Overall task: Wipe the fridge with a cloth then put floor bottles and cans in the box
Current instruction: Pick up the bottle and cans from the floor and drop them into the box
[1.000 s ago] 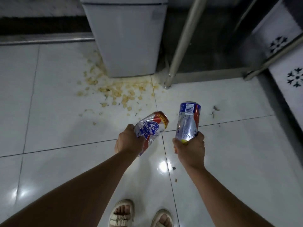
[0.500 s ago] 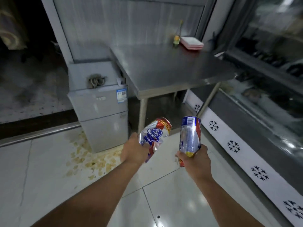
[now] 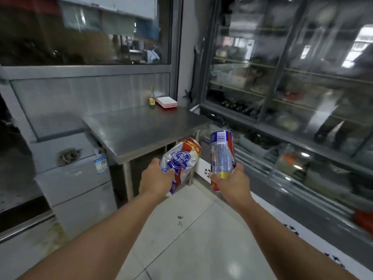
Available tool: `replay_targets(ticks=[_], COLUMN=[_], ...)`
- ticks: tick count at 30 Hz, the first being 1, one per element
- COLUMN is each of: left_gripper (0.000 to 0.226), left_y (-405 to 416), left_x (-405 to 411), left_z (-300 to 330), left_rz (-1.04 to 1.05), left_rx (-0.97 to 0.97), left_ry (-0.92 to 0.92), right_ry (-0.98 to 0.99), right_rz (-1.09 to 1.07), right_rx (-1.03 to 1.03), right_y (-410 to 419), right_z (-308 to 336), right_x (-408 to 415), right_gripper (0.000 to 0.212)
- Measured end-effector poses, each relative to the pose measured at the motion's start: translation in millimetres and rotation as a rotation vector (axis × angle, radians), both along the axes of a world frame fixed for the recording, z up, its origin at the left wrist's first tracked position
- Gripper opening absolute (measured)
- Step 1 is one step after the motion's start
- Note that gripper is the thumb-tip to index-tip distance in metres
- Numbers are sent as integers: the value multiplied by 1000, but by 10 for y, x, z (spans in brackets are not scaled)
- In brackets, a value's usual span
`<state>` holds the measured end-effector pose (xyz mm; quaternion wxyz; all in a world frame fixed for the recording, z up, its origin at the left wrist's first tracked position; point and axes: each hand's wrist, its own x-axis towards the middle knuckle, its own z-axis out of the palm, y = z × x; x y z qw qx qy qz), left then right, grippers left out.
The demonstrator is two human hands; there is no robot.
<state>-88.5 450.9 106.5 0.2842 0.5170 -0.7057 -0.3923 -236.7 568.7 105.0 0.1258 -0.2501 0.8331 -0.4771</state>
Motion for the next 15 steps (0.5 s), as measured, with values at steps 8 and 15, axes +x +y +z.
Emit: replay_targets(ticks=[8, 15], left_gripper=[34, 43], left_y=[1308, 2112], left_x=[-329, -551], left_z=[444, 640], left_rz=[-106, -207], left_rx=[40, 26], left_ry=[82, 46], right_ry=[4, 1], right_rz=[-94, -207], right_rx=[-57, -53], right_y=[1268, 2164], right_z=[433, 648], right_x=[-91, -96], right_gripper=[72, 69])
